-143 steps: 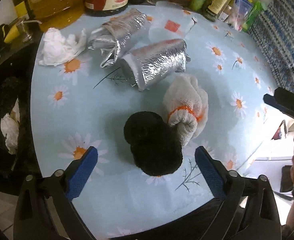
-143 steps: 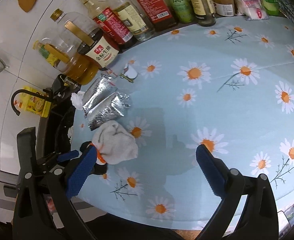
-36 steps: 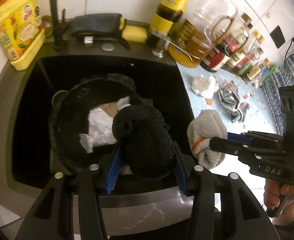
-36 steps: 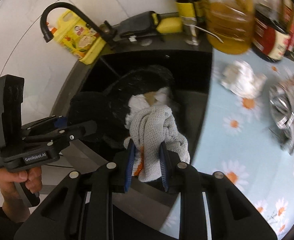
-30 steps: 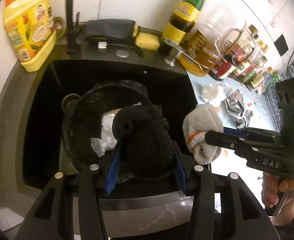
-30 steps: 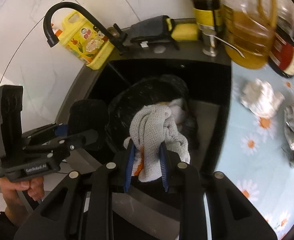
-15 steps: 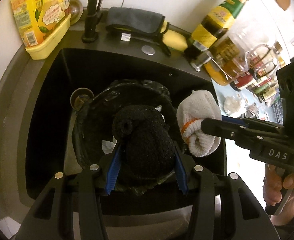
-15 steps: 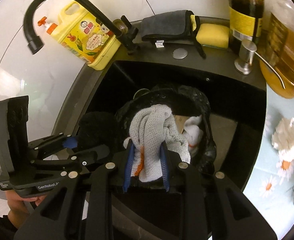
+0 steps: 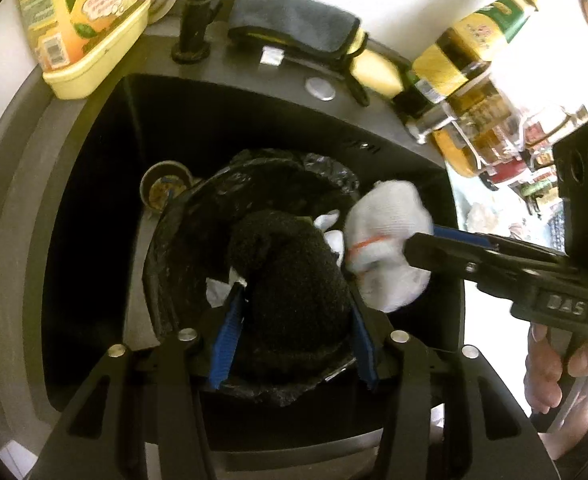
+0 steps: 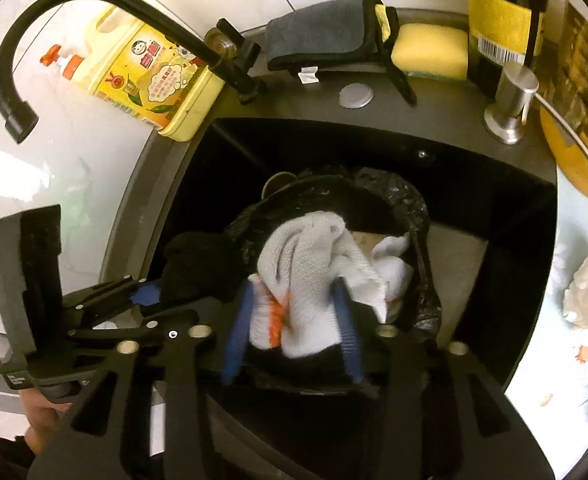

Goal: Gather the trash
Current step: 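Open both tools to drop the glove and ball into the bin, then move both tools back over the table toward the foil items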

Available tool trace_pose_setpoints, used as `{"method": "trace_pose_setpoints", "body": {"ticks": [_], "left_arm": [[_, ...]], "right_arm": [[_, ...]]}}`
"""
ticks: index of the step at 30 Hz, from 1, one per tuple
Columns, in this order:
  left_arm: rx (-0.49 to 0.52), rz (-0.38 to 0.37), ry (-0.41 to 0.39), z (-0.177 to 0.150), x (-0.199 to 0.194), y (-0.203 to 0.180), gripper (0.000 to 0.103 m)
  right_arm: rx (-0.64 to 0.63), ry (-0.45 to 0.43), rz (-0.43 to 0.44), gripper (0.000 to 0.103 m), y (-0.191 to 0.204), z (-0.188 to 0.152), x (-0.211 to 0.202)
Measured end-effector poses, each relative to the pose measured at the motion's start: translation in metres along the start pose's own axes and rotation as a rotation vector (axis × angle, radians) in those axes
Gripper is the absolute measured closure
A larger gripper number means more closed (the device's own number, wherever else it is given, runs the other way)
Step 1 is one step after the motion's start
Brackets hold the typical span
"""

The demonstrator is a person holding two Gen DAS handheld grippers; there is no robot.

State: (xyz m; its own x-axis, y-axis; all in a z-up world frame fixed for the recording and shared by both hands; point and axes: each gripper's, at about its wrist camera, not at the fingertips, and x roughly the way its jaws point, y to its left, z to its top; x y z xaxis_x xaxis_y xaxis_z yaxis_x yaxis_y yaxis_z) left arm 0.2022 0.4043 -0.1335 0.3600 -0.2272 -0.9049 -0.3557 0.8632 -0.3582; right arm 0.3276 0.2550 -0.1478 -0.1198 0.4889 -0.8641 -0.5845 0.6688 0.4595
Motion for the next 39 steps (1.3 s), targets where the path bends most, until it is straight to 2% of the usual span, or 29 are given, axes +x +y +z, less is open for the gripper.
{"method": "trace_pose_setpoints", "body": {"ticks": [1, 5, 20, 27, 30, 39], "left_arm": [[-0.012, 0.004, 0.000, 0.001, 0.001, 0.002, 0.039], [-0.036, 0.008, 0.002, 0.002, 0.001, 0.010, 0.039], [-0.009, 0.004, -0.030, -0.008, -0.011, 0.000, 0.039], [0.021, 0.003, -0.037, -0.018, -0.017, -0.015, 0.038], [0.040, 0.003, -0.038, -0.022, -0.019, -0.024, 0.032], [0.108, 0.006, 0.005, -0.043, -0.013, -0.060, 0.031]], "right_arm": [[0.009, 0.000, -0.004, 0.058, -0.002, 0.000, 0.000], [0.029, -0.007, -0.015, 0.058, -0.006, 0.000, -0.003], [0.048, -0.072, -0.027, 0.057, -0.007, -0.024, -0.033], [0.093, -0.142, -0.035, 0.048, -0.019, -0.049, -0.064], [0.119, -0.162, -0.039, 0.043, -0.029, -0.061, -0.075], [0.258, -0.193, -0.050, 0.042, -0.080, -0.113, -0.099]]}}
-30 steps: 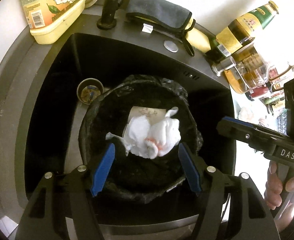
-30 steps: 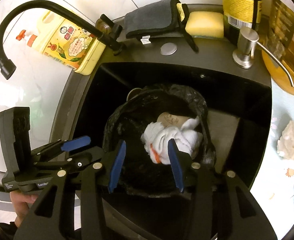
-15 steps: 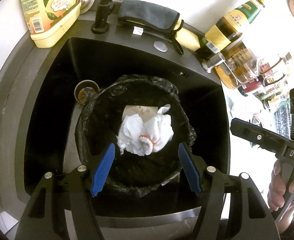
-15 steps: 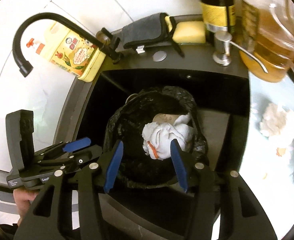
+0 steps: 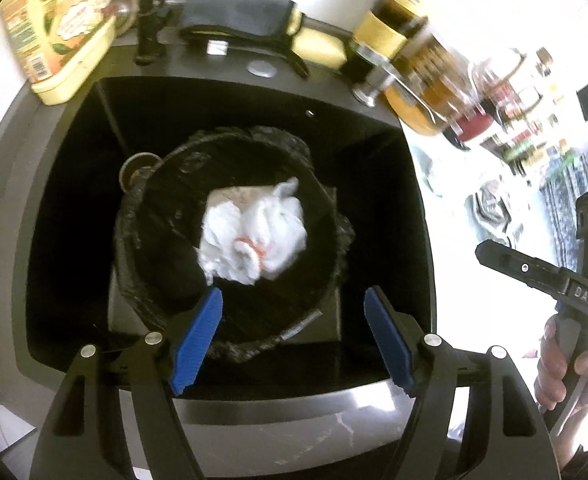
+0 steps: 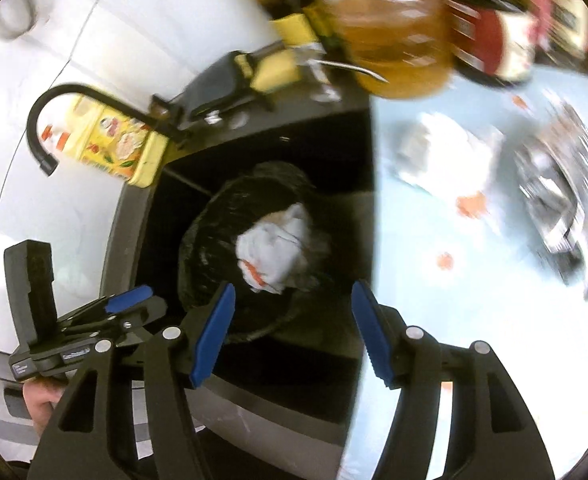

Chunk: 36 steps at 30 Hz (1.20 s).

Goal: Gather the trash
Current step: 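Move both tools back over the table toward the foil items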

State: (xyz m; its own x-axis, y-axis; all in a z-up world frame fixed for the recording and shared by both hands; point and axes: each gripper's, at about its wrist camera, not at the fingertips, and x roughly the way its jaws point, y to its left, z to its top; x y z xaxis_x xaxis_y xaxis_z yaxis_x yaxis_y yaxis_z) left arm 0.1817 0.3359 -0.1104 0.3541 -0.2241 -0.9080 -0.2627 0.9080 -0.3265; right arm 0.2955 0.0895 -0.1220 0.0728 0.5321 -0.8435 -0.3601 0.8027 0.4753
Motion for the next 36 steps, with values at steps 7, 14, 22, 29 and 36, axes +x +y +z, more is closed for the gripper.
{"method": "trace_pose_setpoints", "body": {"ticks": [7, 14, 22, 29, 36], "left_arm": [[0.083, -0.012, 0.045, -0.002, 0.016, -0.042, 0.032], [0.164, -0.026, 0.076, -0.002, 0.035, -0.098, 0.031], [0.188, -0.036, 0.080, -0.003, 0.046, -0.149, 0.031], [0.145, -0.020, 0.072, -0.004, 0.052, -0.171, 0.032], [0.077, 0.020, 0.077, -0.009, 0.054, -0.171, 0.032]], "right_arm": [[0.150, -0.033, -0.046, 0.039, -0.061, -0.028, -0.029], [0.245, -0.091, -0.080, 0.038, -0.113, -0.042, -0.071], [0.271, -0.118, -0.136, 0.030, -0.171, -0.030, -0.113], [0.279, -0.068, -0.091, 0.030, -0.198, -0.002, -0.106], [0.469, 0.029, 0.053, 0.030, -0.232, 0.022, -0.076]]}}
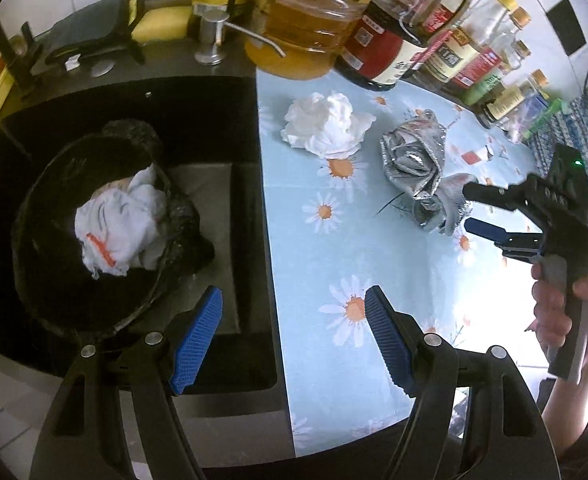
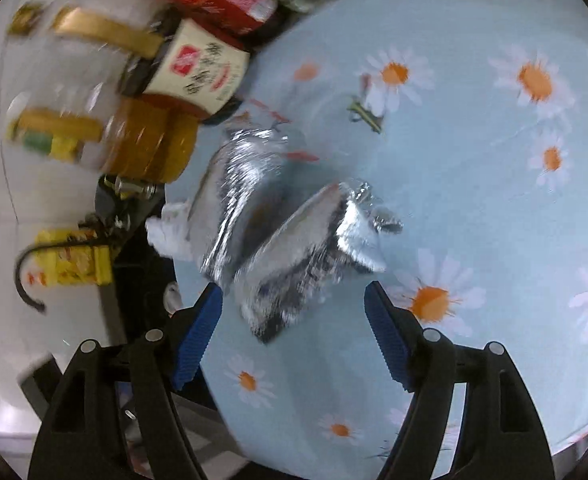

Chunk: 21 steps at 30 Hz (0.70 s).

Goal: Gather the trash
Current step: 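Move both tools back over the table toward the foil items, then grasp the silver foil roll with the right tool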

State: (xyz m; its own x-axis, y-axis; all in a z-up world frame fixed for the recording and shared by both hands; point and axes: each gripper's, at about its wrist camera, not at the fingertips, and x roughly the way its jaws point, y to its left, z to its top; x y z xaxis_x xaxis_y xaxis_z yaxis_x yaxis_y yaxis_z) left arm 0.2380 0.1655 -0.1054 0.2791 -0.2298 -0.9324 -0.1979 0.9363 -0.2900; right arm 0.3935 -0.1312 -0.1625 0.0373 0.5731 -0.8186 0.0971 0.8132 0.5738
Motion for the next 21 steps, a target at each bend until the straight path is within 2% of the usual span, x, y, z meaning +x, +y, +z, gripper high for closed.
{"method": "trace_pose_setpoints", "body": {"ticks": [2, 5, 6, 7, 10, 21], "left_arm": [[-0.015, 0.007, 0.001, 0.000, 0.000, 0.001, 0.032], [-0.026, 0.016, 0.000, 0.001, 0.000, 0.000, 0.032], [-0.028, 0.018, -0.001, 0.002, 0.000, 0.000, 0.031], [-0.030, 0.019, -0.003, 0.003, 0.000, 0.000, 0.031], [-0.033, 0.019, -0.009, 0.005, -0.001, 0.000, 0.031], [0.027, 0.014, 0.000, 0.019, 0.004, -0.011, 0.031]], "right_arm": [[0.058, 0.016, 0.030, 0.030, -0.007, 0.008, 0.004], [0.112, 0.021, 0.024, 0.031, -0.013, 0.016, 0.008], [0.129, 0.022, 0.020, 0.041, -0.014, 0.018, 0.009], [0.137, 0.025, 0.018, 0.044, -0.015, 0.020, 0.011], [0.134, 0.028, 0.012, 0.048, -0.015, 0.023, 0.012], [0.126, 0.001, 0.015, 0.051, -0.018, 0.011, -0.005]]}}
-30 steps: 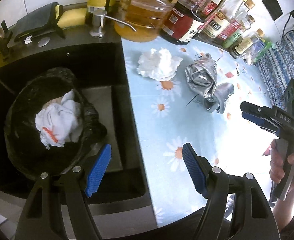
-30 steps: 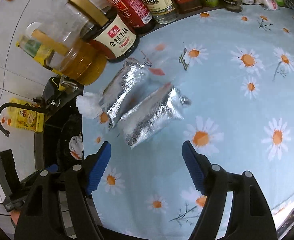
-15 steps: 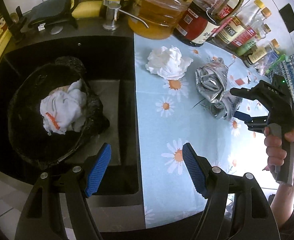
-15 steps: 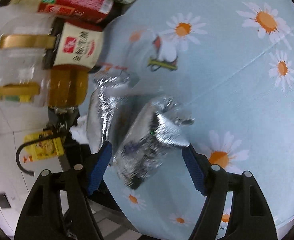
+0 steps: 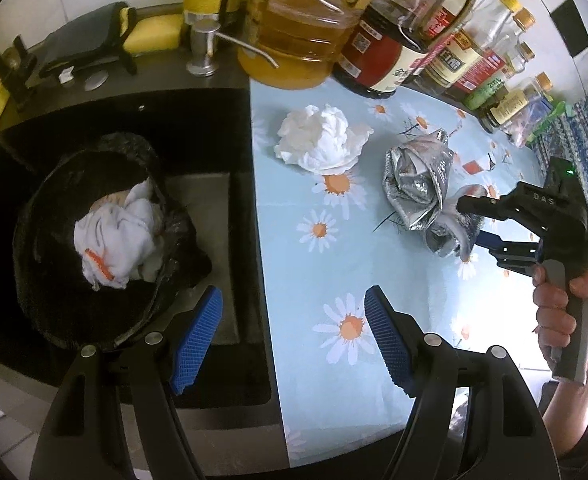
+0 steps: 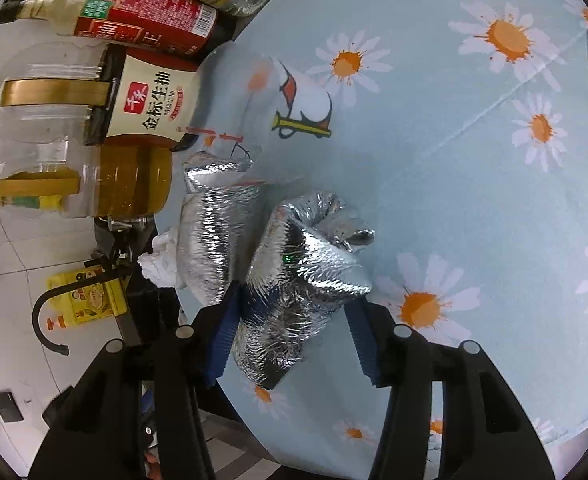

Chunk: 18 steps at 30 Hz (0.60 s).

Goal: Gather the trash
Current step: 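Grasp the silver foil roll with the right tool, then grasp the crumpled white tissue with the left tool while the right tool holds the foil roll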

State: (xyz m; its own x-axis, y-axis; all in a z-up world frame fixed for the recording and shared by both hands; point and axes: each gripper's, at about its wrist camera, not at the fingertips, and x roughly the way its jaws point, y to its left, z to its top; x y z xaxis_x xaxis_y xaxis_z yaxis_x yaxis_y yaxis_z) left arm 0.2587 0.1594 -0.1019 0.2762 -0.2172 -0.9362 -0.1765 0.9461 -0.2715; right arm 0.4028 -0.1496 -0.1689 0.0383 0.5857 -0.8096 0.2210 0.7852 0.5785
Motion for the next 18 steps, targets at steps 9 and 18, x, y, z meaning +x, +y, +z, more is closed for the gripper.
{"method": "trace_pose_setpoints", "body": {"ticks": [9, 18], "left_arm": [[0.130, 0.013, -0.006, 0.028, 0.005, -0.021, 0.031], [0.240, 0.055, -0.012, 0.061, 0.031, -0.044, 0.031]], "right_arm": [[-0.017, -0.029, -0.005, 0.051, -0.003, -0.021, -0.019], [-0.056, -0.067, -0.041, 0.051, -0.012, -0.048, -0.043]]}}
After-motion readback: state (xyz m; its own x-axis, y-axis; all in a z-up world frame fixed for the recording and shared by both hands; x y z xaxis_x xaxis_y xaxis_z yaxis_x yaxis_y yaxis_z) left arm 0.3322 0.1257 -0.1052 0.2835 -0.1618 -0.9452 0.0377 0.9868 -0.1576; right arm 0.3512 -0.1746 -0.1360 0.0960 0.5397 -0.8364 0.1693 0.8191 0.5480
